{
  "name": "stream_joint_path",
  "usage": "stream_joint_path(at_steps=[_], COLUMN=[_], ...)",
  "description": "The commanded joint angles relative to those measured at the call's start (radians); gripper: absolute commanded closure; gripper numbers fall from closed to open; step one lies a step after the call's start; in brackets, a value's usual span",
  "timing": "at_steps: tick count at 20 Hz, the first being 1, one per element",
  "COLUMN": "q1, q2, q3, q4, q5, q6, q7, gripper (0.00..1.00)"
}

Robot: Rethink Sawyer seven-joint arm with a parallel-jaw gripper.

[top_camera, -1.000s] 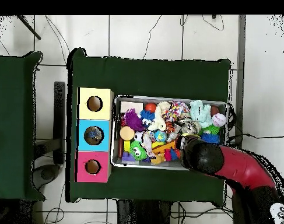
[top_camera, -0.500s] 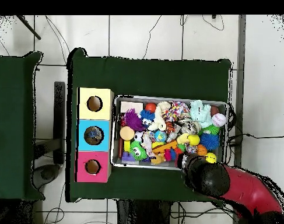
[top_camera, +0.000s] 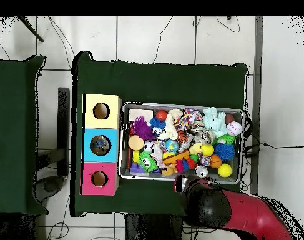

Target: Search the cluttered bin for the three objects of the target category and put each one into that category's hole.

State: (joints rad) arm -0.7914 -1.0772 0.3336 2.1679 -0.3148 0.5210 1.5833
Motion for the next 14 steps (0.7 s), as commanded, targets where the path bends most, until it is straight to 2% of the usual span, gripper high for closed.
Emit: stream_joint_path(at_steps=[1,4,7,11,14], q1=[-0.017,-0.019,0.013,0.063,0.085], q2=[0.009,0.009,0.043,0.066,0.093], q3=[0.145,0.135,0.099,0.103,0.109], q4=[0.074,0.078,0.063,0.053,0.036], q5=[-0.015,-0.031,-0.067,-0.044,-0.023], q6=[0.024,0.022,0.008,-0.036,-0.028], q7=[-0.115,-0.091,-0.036,0.022,0.032], gripper=[1.00,1.00,1.00,1.00,1.00])
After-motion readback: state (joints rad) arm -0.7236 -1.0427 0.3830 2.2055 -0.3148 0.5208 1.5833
